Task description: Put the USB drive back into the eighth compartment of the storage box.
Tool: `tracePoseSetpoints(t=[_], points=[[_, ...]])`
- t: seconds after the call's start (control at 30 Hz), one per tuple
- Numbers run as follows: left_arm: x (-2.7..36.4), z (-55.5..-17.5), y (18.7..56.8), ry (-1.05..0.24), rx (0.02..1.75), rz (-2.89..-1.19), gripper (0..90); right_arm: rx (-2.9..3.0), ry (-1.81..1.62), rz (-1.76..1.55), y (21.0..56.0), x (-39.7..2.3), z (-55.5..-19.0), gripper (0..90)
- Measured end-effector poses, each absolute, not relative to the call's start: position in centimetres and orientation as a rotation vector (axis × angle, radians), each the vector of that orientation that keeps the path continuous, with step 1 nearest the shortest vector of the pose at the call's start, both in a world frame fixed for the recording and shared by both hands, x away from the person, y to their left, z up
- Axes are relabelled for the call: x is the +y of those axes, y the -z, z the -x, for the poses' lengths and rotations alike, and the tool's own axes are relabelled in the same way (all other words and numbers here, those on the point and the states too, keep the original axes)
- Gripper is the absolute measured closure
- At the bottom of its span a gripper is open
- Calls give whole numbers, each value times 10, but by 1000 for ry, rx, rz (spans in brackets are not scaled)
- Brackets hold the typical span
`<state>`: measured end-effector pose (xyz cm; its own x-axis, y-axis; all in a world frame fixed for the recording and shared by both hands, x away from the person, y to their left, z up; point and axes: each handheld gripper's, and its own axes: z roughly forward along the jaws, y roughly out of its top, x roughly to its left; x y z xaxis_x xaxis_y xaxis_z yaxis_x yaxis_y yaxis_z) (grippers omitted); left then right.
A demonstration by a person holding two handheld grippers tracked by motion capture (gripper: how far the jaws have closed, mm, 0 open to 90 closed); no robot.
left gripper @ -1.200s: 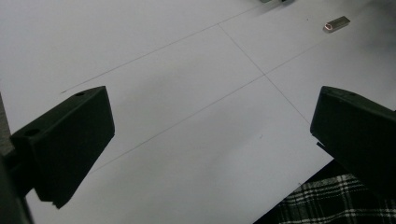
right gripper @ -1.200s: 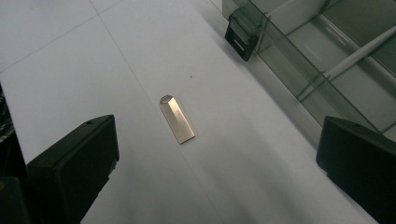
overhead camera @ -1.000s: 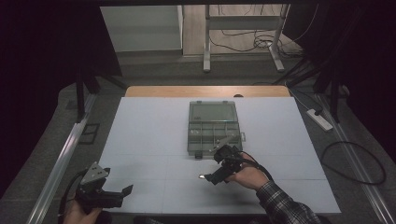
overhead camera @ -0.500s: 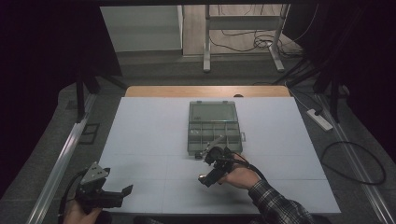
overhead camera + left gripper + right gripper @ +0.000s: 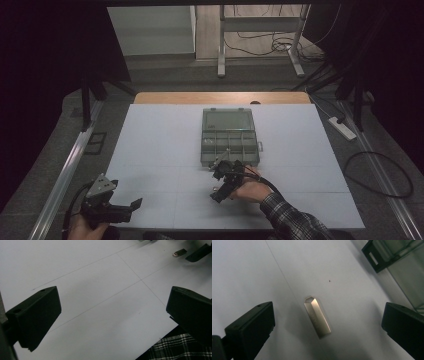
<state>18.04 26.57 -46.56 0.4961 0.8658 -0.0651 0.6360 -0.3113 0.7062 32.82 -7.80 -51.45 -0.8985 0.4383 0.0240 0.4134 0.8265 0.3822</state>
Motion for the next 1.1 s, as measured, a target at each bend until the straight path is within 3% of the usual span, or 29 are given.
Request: tracePoseSetpoints(t=[0.4,0.47,0.53,0.73,0.83,0.87,1.1], points=[[265,-180,465,-434,1227,-2059,0,2919,-547,-627,520,-76,-324,1],[265,-180,465,-434,1226,-2059,0,2919,-550,-616,519,-76,-323,34],[265,-180,465,-435,1226,-2059,0,2928,-558,-591,516,-77,-322,121],[265,-180,465,-440,1223,-2063,0,2949,-583,-534,508,-81,-323,531],[265,-180,465,-440,1221,-2065,0,2953,-585,-534,506,-82,-324,681],[265,-180,465,-440,1221,-2066,0,2963,-594,-511,506,-82,-324,783],[265,-180,465,-441,1221,-2065,0,2974,-598,-515,506,-83,-326,787]])
